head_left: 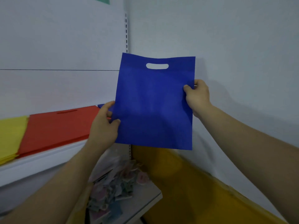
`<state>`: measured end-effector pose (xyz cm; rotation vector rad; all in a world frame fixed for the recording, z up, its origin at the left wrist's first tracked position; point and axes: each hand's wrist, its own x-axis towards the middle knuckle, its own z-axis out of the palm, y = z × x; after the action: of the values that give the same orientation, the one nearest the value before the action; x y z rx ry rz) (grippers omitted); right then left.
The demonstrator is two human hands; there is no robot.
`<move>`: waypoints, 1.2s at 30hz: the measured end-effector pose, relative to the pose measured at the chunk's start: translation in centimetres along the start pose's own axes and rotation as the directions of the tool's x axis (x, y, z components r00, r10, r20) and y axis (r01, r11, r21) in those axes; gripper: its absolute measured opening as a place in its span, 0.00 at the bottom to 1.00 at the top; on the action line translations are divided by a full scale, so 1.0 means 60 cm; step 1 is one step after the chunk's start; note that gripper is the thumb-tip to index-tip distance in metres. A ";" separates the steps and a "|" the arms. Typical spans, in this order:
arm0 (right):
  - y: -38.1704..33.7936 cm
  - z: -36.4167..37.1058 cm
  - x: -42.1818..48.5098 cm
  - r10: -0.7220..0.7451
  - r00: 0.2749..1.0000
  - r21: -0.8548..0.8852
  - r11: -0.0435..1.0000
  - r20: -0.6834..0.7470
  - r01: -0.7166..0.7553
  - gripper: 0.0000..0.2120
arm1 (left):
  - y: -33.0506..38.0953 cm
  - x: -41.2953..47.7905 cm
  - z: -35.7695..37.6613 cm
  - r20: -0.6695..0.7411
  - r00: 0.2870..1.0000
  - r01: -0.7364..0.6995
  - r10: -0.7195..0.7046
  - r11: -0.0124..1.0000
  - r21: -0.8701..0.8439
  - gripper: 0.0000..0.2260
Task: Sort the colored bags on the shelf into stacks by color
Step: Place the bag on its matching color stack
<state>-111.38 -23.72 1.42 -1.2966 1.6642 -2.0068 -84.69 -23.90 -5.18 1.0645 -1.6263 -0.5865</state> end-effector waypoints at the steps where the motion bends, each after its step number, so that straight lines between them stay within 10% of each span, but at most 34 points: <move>1: 0.004 0.009 0.010 -0.004 1.000 0.005 1.000 0.018 0.004 0.05 | 0.000 0.003 0.000 -0.016 1.000 0.008 -0.008 1.000 0.004 0.24; 17: 0.059 0.155 0.121 -0.006 0.987 -0.173 0.984 0.159 0.034 0.11 | -0.030 0.081 -0.008 0.048 0.998 0.020 -0.041 0.924 0.383 0.24; 25: 0.093 0.211 0.168 0.009 0.959 -0.315 0.945 0.282 0.084 0.30 | -0.017 0.086 -0.007 0.232 0.945 0.063 -0.231 0.823 0.565 0.31; 36: 0.152 0.261 0.188 0.136 0.688 -0.635 0.541 0.712 0.551 0.24 | -0.034 0.105 0.023 0.285 0.874 -0.057 -0.392 0.501 0.864 0.36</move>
<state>-109.55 -44.76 -1.80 -2.2911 2.0810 -0.4147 -85.57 -30.50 -4.13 1.9656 -2.3412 -0.0831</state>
